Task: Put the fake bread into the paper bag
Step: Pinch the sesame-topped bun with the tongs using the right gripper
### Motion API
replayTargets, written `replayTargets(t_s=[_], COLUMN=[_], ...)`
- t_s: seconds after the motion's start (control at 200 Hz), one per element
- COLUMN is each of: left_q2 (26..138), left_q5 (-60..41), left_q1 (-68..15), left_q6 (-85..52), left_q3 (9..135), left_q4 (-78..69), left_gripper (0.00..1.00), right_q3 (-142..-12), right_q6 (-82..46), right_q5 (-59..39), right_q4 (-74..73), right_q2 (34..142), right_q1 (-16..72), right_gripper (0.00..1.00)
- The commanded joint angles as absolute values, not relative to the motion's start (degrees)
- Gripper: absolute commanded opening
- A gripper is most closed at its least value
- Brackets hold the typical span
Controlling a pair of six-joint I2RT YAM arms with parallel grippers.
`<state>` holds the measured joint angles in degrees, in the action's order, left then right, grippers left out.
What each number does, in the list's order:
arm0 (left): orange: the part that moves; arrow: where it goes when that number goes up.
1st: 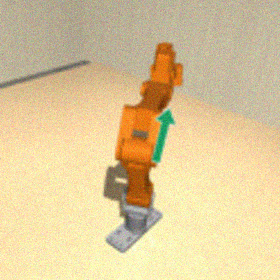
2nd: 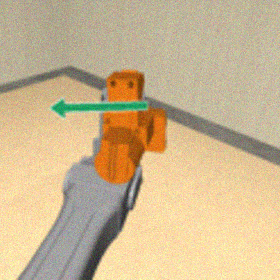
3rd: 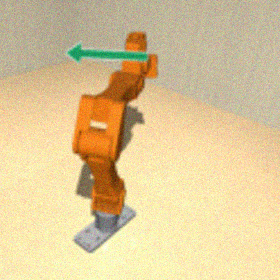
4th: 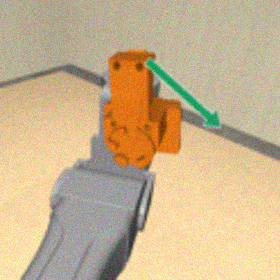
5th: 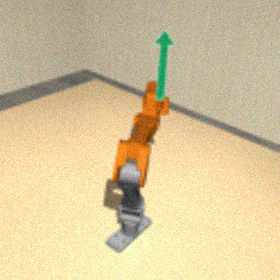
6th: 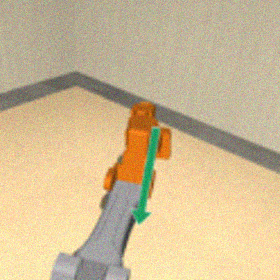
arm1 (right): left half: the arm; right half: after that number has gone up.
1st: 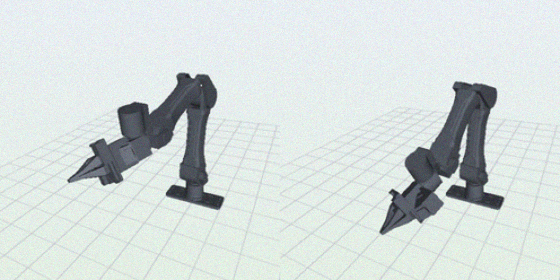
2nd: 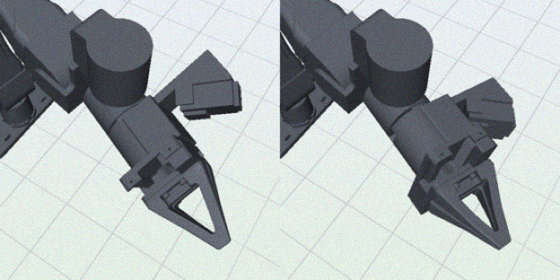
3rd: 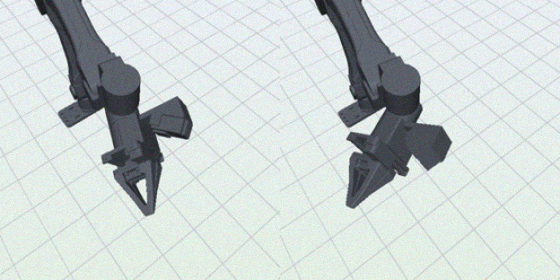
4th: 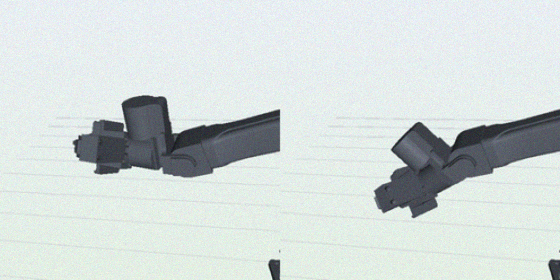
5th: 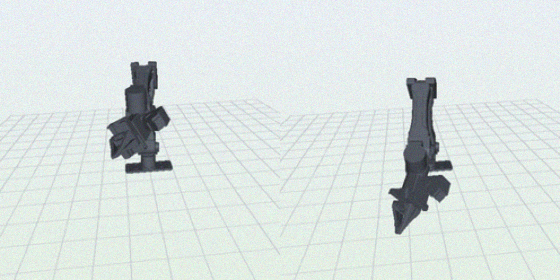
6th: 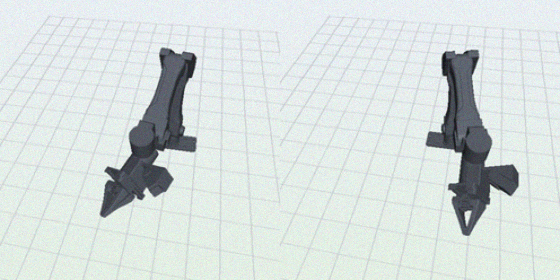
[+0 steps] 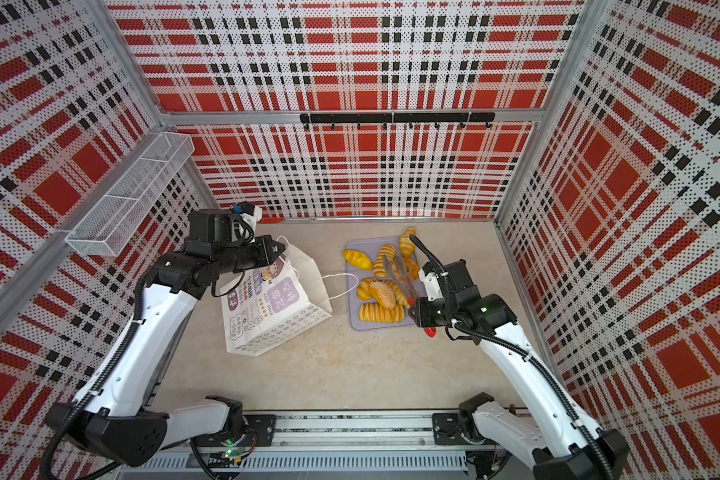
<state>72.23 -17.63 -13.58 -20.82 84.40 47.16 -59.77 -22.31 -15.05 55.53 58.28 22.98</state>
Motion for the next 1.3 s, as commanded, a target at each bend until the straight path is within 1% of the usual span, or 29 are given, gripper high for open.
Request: replayTargets(t_s=[0.0, 0.235, 0.256, 0.416, 0.701, 1.293], left_q2=[70.5, 70.6, 70.7, 70.8, 70.7, 72.3], left_q5=[-19.4, -21.8, -21.9, -22.0, -21.9, -20.8], left_q1=[-13.7, -13.7, -15.5, -16.0, -16.6, -16.9], left_q6=[-20.9, -20.2, -20.0, -18.9, -18.7, -16.6], left_q3=[84.4, 86.0, 86.1, 86.4, 86.0, 89.9], left_q4=[45.9, 46.4, 46.5, 47.3, 47.7, 51.5], left_gripper=[0.0, 0.0, 0.0, 0.0, 0.0, 0.0], right_q3=[-59.4, -60.1, -60.1, -60.9, -62.7, -64.8], right_q6=[-20.4, -18.6, -18.4, -17.0, -15.1, -13.0], right_q5=[-18.0, -17.7, -17.5, -15.2, -14.4, -12.9], right_q4=[58.9, 61.2, 61.3, 62.8, 64.5, 66.0], right_q2=[58.2, 59.5, 59.6, 60.6, 61.6, 63.2], right_q1=[22.5, 22.5, 22.5, 22.6, 22.8, 24.7], right_gripper=[0.31, 0.3, 0.3, 0.3, 0.34, 0.35])
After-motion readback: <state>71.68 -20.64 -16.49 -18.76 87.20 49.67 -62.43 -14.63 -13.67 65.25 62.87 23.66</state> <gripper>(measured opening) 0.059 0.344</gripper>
